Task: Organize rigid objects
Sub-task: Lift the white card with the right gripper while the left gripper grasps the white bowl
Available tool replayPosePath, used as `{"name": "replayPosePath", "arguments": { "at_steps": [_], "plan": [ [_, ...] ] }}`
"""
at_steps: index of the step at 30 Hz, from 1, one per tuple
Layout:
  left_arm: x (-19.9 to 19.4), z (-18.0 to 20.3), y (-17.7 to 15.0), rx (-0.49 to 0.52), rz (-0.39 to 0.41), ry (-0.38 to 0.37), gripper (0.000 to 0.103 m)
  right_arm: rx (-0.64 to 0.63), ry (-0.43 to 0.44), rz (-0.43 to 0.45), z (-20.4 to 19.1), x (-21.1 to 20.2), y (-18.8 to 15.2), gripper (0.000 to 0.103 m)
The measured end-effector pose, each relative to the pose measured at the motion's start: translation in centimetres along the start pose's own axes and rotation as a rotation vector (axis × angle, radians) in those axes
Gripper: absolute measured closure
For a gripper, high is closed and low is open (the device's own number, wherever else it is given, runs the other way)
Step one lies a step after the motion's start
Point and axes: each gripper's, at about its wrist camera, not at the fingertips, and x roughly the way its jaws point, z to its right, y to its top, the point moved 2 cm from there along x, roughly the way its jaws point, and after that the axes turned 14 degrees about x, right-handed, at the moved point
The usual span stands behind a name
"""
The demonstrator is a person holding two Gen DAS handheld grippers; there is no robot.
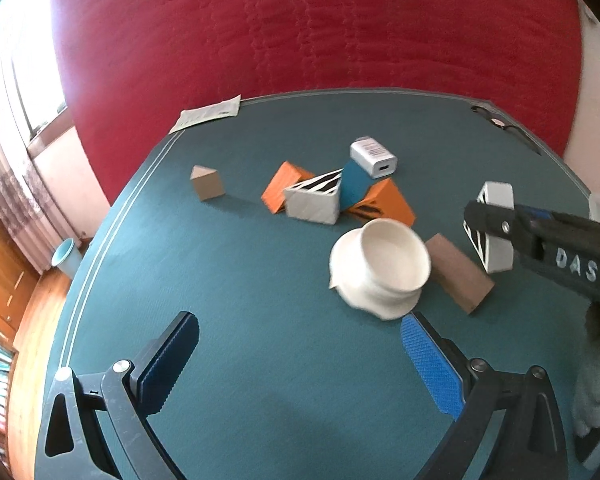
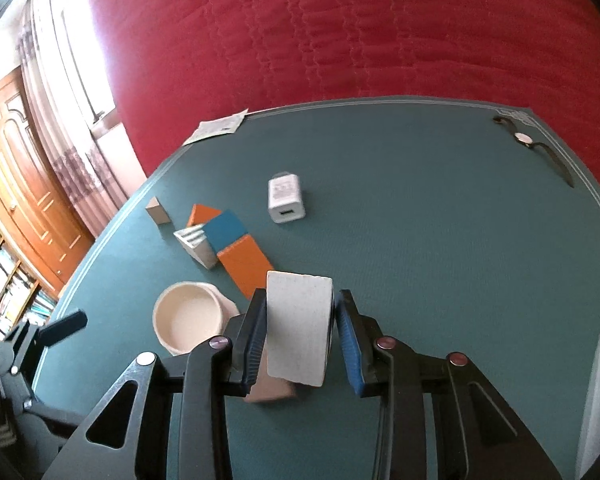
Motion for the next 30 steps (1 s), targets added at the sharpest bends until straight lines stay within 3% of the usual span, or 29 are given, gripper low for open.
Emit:
{"name": "replayPosePath", "arguments": {
  "at_steps": [9,23,28,30],
  "plan": [
    [1.8,1.3,1.9,-0.007,-0.014,0.014,0.0,0.041,0.001,-0.008,2.8,-1.3,-0.4,0.068],
    [3.1,2.0,2.8,-0.012,-0.023,0.036,0.0,0.046,0.024,-0.024,3.1,-1.1,-0.7,0.068],
    [3.3,2.3,2.9,0.006,-0.006,0.037,0.012,0.032,0.017,-0.022,2.9,-1.2,-0.9,0.068],
    [3.5,2.4,2.8,0.013,-0.002,0.022,0.026,0.026,0.013,-0.021,2.9,-1.1,-0.9,0.068]
  ]
}}
